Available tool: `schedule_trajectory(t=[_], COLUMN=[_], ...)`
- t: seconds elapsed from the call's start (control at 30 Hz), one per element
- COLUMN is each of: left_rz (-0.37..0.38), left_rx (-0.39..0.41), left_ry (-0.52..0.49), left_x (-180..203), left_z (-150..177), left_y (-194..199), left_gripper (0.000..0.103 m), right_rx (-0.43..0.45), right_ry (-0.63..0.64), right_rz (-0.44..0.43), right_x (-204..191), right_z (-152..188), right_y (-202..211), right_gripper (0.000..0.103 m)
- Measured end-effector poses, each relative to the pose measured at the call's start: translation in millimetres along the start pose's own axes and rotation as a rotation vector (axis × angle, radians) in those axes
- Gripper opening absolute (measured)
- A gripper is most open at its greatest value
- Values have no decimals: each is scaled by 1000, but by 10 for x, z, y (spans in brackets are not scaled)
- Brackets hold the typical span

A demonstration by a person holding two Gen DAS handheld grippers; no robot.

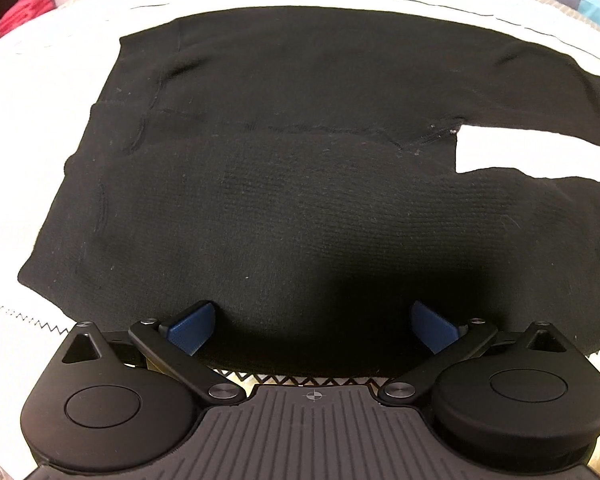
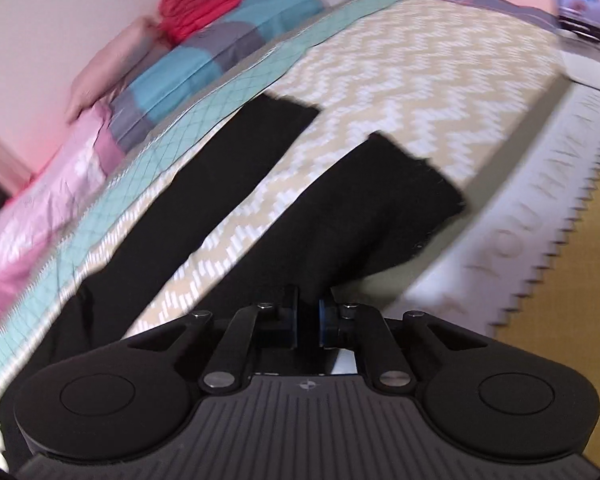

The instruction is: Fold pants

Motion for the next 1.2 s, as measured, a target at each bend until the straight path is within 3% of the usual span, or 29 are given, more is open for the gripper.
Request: schedule_trajectory(t=[0.07,0.1,0.13,0.17,0.2,0.37,0.47,0.53,0.6,0.67,0.7,0.87,0.97,1.1,1.13,1.17,1.2], left_rz=[13,18,22,22,21,35,44,45,45,52,55,78,100,128,130,126,119], left_rx=[-15,-19,-17,-12,-8,-9,-21,-15,-9,-10,-8,-16,-16,32,58,76,90], left_ry=[-14,-20,-27,-35,-45,-67,-77,-81,-83,-85,-87,-117,-107,-112,-117,-122,-127], left_x=[-19,-13,18,24,32,35,107,113,115,100,101,93,77,33,22,17,15], left_z=[-25,-28,-50,-57,-50,-40,55,61,66,76,78,86,66,-2,-49,-95,-134], left_y=[-15,-16,-20,-24,-26,-33,72,74,76,70,71,110,149,292,331,359,368], left_gripper=[103,103,103,103,103,103,103,103,103,103,103,103,103,103,103,103,103], right_rx=[91,102,55,23,51,65,119,95,118,149,155,50,9,-18,-21,-24,-18], right_ry=[18,72,41,-42,-88,-1,-41,-70,-115,-134,-127,-89,23,119,142,163,185], right_rz=[5,73,127,130,100,140,111,139,134,164,167,72,45,65,89,125,149], right_x=[19,130,307,458,502,378,409,504,518,476,432,11,-299,-472,-454,-414,-390], right_z=[-140,-162,-109,-43,-32,32,-53,7,48,69,95,592,835,860,842,831,814], right_y=[277,310,262,223,255,234,321,319,402,515,551,499,396,249,212,194,206], right_gripper=[11,11,11,11,11,11,12,15,23,54,61,64,71,64,52,32,25])
Point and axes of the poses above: each gripper's, at about its wrist camera, not at the fingertips, and y roughly against the way its jaws point, x to its right, z to its underside, the point moved 10 cm from there along -y, roughly the way its jaws point, and after that the axes turned 14 degrees about -z, right-handed, at the moved point
